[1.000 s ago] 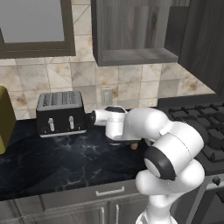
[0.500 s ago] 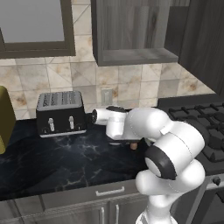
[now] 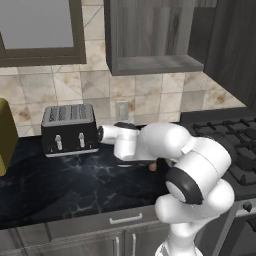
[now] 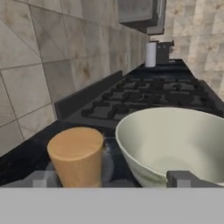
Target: Retrieve the bottle and the shaker from the cabinet and place them next to the mixing bowl on the counter. Then add garlic from the fridge to the mixing bowl.
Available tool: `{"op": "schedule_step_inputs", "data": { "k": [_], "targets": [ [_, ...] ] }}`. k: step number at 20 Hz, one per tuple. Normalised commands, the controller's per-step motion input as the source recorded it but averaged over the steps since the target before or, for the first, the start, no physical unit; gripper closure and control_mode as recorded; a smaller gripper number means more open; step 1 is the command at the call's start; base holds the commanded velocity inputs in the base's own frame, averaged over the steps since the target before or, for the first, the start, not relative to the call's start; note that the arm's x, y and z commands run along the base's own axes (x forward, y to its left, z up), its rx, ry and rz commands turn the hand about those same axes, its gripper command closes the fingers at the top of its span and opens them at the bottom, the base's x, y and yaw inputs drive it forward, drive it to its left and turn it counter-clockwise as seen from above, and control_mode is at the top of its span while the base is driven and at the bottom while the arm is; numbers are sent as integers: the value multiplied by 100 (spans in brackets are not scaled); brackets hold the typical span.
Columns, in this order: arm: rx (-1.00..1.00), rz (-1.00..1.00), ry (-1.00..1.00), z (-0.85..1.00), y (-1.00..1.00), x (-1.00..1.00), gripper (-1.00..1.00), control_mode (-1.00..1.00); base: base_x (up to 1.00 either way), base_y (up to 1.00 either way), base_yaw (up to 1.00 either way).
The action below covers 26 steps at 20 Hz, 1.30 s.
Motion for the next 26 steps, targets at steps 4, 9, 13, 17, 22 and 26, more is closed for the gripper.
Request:
{"op": "schedule_step_inputs", "data": {
  "k": [4, 9, 13, 17, 22, 26],
  "targets": [
    [-1, 0, 12, 0, 37, 0, -100, -100, 0, 0, 0],
    [0, 0, 17, 0, 37, 0, -100, -100, 0, 0, 0],
    [0, 0, 19, 4, 24, -35, -100, -100, 0, 0, 0],
    [0, 0, 5, 27, 3, -90, -100, -100, 0, 0, 0],
    [0, 0, 0, 28, -1, -100, -100, -100, 0, 0, 0],
    [20, 3, 0, 61, -15, -100, -100, -100, 0, 0, 0]
  ]
}}
